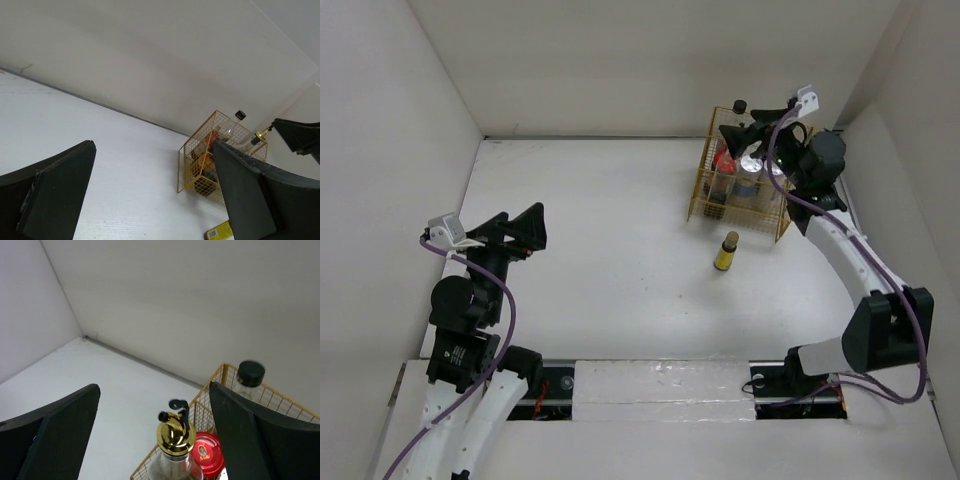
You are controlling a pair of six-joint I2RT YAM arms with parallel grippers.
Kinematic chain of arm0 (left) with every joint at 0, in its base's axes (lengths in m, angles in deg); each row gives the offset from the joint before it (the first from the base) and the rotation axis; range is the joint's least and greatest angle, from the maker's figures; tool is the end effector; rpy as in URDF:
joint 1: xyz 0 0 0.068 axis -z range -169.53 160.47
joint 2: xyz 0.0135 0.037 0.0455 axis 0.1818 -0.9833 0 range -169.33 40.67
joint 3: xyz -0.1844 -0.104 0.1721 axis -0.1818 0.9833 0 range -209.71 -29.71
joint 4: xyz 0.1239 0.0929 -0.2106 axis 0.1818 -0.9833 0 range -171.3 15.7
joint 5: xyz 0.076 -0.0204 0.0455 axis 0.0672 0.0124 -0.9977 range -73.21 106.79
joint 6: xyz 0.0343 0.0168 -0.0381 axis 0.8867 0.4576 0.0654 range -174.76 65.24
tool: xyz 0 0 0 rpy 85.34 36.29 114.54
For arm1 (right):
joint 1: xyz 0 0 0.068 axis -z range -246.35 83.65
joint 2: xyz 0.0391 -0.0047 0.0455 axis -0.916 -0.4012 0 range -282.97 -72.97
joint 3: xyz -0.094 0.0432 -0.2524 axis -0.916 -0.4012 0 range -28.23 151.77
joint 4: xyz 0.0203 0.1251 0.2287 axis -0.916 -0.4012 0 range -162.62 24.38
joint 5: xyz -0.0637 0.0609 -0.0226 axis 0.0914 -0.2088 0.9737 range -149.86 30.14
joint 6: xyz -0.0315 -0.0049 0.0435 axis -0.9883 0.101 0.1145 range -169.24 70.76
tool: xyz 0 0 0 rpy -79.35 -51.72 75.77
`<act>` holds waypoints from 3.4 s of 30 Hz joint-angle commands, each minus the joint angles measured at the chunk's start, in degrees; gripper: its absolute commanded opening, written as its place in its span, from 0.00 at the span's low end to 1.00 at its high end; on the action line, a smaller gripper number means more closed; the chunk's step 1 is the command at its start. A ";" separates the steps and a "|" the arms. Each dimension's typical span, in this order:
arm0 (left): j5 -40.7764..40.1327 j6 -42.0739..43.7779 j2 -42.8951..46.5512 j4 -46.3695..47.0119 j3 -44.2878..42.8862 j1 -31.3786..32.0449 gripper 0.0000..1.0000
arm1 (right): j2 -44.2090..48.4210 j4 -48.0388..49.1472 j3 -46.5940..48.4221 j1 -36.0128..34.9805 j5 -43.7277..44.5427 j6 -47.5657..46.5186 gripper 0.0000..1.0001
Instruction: Organize the condiment bottles
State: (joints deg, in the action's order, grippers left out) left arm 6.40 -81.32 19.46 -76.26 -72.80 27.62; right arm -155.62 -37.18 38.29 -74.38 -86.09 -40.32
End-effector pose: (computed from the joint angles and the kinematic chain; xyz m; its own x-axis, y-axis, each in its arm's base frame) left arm 0.0796 -0.0177 0.3931 0.2339 -0.5325 -0.8135 0.2600 0.8404 -0.4755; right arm 0.3362 0.0633 0.3875 0.1229 0.1578 -0.9798 -0.5791 0.8132 0.0583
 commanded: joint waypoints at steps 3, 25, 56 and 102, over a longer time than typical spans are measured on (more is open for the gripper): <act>1.16 0.29 -0.41 3.45 0.38 -0.27 1.00 | 10.30 -2.60 -5.24 -2.59 15.01 0.29 0.96; 4.33 -0.24 -1.38 3.98 0.90 -0.27 1.00 | 26.96 -30.22 -31.56 -19.04 40.57 4.26 0.93; 11.79 0.90 -7.86 4.77 -0.15 -0.27 1.00 | 23.16 -17.03 -15.11 -6.05 47.43 -0.84 0.24; 10.83 4.33 -35.05 -8.68 -11.66 -0.27 1.00 | 15.40 -11.48 -18.27 -2.86 37.75 2.59 1.00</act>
State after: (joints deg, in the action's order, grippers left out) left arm 16.41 -75.44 -18.20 -86.88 -81.61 27.62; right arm -144.98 -52.69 19.73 -76.11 -47.45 -38.15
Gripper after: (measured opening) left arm 0.997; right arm 0.989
